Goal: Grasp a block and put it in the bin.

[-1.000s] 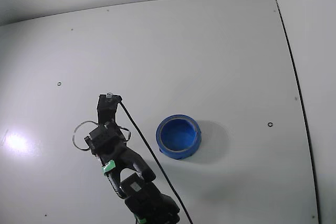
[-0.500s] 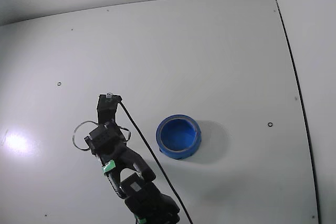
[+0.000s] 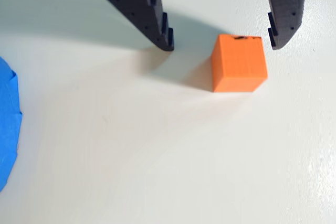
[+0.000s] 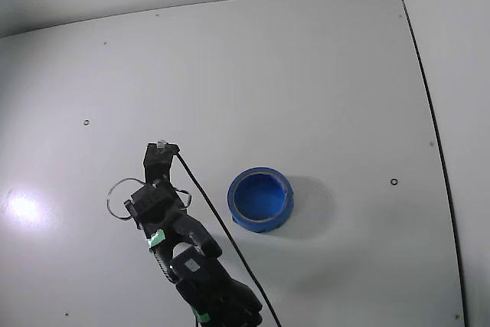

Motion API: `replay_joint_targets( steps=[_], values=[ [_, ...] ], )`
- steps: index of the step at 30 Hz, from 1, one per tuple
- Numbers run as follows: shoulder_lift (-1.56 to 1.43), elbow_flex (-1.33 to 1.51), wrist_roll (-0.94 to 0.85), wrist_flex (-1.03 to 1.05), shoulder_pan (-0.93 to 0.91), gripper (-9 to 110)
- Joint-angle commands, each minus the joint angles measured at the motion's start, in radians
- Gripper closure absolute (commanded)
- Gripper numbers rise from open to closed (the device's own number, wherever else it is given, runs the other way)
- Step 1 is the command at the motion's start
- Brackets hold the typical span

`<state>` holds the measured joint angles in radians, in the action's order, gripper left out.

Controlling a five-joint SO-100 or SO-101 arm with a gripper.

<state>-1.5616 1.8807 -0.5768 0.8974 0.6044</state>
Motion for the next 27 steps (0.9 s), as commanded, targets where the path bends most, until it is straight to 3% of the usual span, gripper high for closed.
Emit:
replay_joint_targets(
  steps=[1, 27],
  values=[
    [-0.006, -0.043, 0.003, -0.015, 0.009, 75],
    [0.006, -0.04, 0.003, -0.043, 0.012, 75]
  ],
)
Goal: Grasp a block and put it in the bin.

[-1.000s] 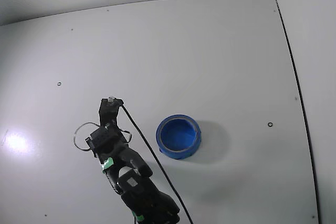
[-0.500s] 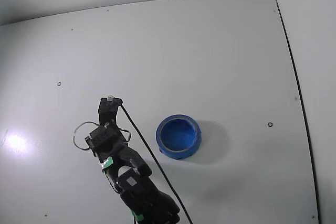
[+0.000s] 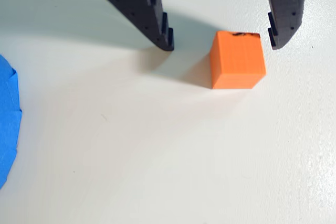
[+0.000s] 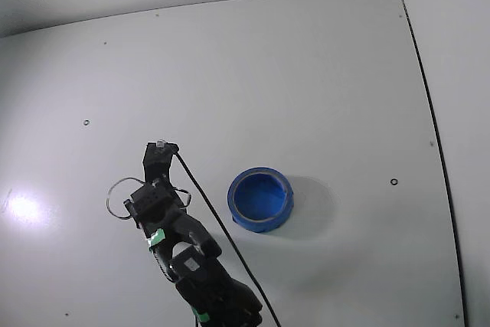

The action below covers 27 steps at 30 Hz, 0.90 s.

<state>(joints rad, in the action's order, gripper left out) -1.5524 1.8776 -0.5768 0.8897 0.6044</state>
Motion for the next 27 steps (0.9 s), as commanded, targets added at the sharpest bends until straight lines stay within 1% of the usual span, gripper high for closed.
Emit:
replay_joint_targets(
  steps=[1, 10, 12, 14, 17, 18, 21, 25, 27],
  values=[
    [-0.003, -0.035, 0.003, -0.049, 0.012, 75],
    [-0.012, -0.029, 0.003, -0.107, 0.014, 75],
    [-0.014, -0.029, 0.002, -0.106, 0.011, 77],
    [-0.014, -0.029, 0.002, -0.104, 0.006, 84],
    [-0.015, -0.028, 0.003, -0.107, 0.006, 101],
    [-0.015, -0.028, 0.003, -0.107, 0.005, 104],
    [-0.017, -0.028, 0.018, -0.107, -0.006, 99],
    [-0.084, -0.021, 0.034, -0.107, -0.091, 102],
    [-0.161, 0.009, 0.086, -0.107, -0.147, 102]
  ],
)
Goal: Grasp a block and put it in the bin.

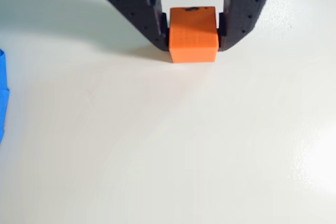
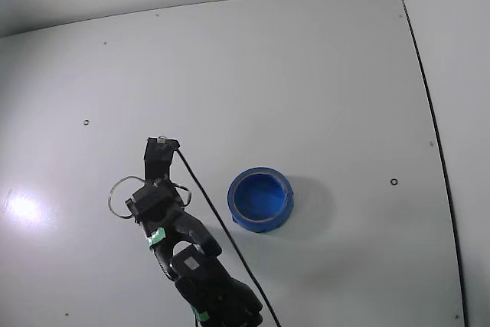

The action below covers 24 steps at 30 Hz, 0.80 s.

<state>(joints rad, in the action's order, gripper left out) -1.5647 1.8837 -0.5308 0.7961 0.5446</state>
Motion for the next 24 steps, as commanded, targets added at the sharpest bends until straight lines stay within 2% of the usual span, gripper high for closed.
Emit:
replay_joint_targets(
  steps=[1, 7, 14, 20, 24],
  values=[
    [-0.199, 0.026, 0.067, -0.015, -0.118, 102],
    [-0.647, 0.215, 0.172, -0.015, -0.311, 101],
    [-1.108, 0.443, 0.106, -0.015, -0.488, 101],
    [-1.08, 0.606, 0.034, -0.02, -0.577, 101],
    [-1.0, 0.675, 0.02, -0.12, -0.581, 101]
  ],
)
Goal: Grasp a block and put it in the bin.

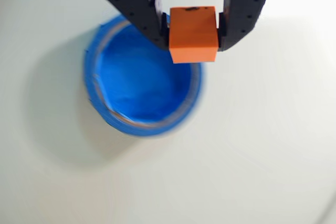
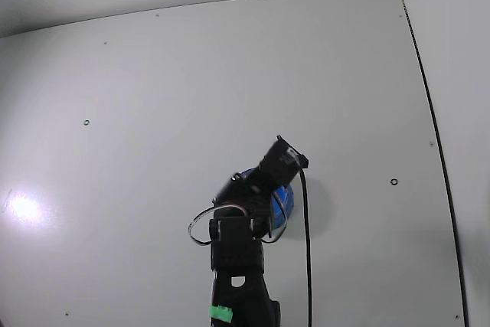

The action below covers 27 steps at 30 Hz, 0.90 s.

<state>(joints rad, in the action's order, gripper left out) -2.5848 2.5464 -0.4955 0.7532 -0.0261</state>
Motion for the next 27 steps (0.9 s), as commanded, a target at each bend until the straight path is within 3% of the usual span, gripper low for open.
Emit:
replay_joint_targets(
  steps=[1, 7, 15, 23, 27],
  values=[
    [0.04, 0.021, -0.015, -0.115, -0.012, 101],
    [0.091, 0.054, -0.012, -0.261, -0.005, 101],
    [0.092, 0.086, -0.014, -0.264, -0.005, 100],
    [0.089, 0.087, -0.015, -0.264, -0.014, 83],
    [0.089, 0.087, -0.006, -0.264, -0.014, 82]
  ],
)
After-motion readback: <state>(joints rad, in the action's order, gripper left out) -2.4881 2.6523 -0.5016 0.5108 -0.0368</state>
